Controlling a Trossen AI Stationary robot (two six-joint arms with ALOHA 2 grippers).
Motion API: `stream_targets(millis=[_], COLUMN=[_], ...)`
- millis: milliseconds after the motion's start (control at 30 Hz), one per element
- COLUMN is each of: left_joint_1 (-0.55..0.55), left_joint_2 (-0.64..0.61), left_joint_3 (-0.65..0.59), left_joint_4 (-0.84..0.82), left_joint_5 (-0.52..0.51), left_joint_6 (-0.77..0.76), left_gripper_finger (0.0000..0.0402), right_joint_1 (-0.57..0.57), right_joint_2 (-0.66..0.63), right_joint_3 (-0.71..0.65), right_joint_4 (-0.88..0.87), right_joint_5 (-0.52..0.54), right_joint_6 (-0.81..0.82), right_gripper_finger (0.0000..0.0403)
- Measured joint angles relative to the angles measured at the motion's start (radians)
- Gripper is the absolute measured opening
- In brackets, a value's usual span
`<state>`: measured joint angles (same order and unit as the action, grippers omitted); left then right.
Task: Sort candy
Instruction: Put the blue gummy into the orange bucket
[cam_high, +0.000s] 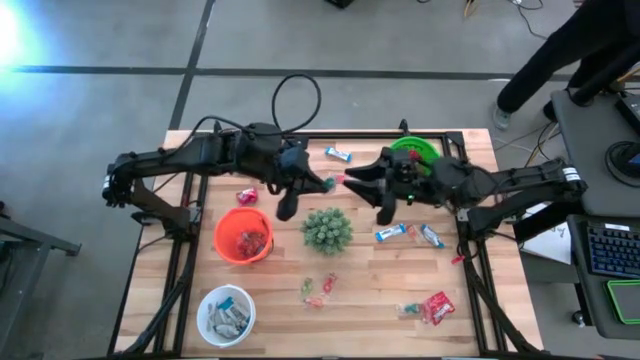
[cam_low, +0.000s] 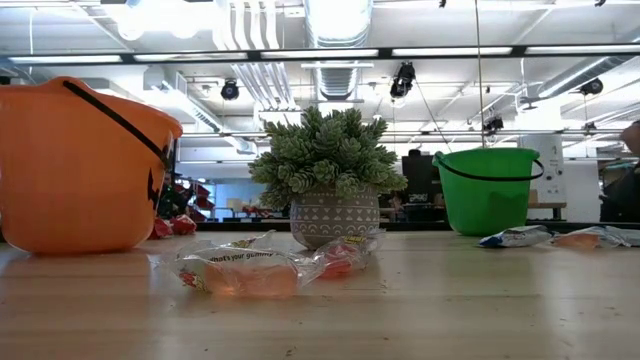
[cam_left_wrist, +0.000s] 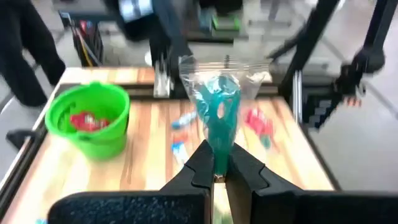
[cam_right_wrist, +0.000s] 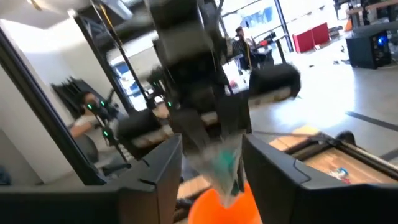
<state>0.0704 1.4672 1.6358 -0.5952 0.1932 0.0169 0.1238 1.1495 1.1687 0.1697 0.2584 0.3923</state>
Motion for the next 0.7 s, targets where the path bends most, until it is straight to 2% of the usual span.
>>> stream_targets(millis=[133,267,400,533,700], left_joint_1=[0.000,-0.002,-0.012,-0.024,-0.023], left_joint_2=[-0.020,-0.030,-0.035,-0.039,-0.061], left_joint_3=[0.074,0.148,0.169,0.142,0.061], left_joint_4=[-0.217,-0.442,-0.614,-0.707,-0.750], left_joint_5=[0.009,0.083,0.141,0.143,0.142], left_joint_6=[0.040,0.049,0.040,0.026,0.022], left_gripper_finger=[0.0000,0.0000,0.0000,0.0000,0.0000], right_joint_1=[0.000,0.000,0.000,0.000,0.000], right_joint_2=[-0.038,-0.084,-0.126,-0.154,-0.171], right_joint_3=[0.000,0.000,0.001,0.001,0.001], right_joint_4=[-0.023,-0.099,-0.183,-0.261,-0.314], right_joint_5=[0.000,0.002,0.004,0.004,0.031], right_joint_6=[-0.001,-0.003,-0.011,-0.011,-0.005], right_gripper_finger=[0.0174,0.0176,0.0176,0.0176,0.0176])
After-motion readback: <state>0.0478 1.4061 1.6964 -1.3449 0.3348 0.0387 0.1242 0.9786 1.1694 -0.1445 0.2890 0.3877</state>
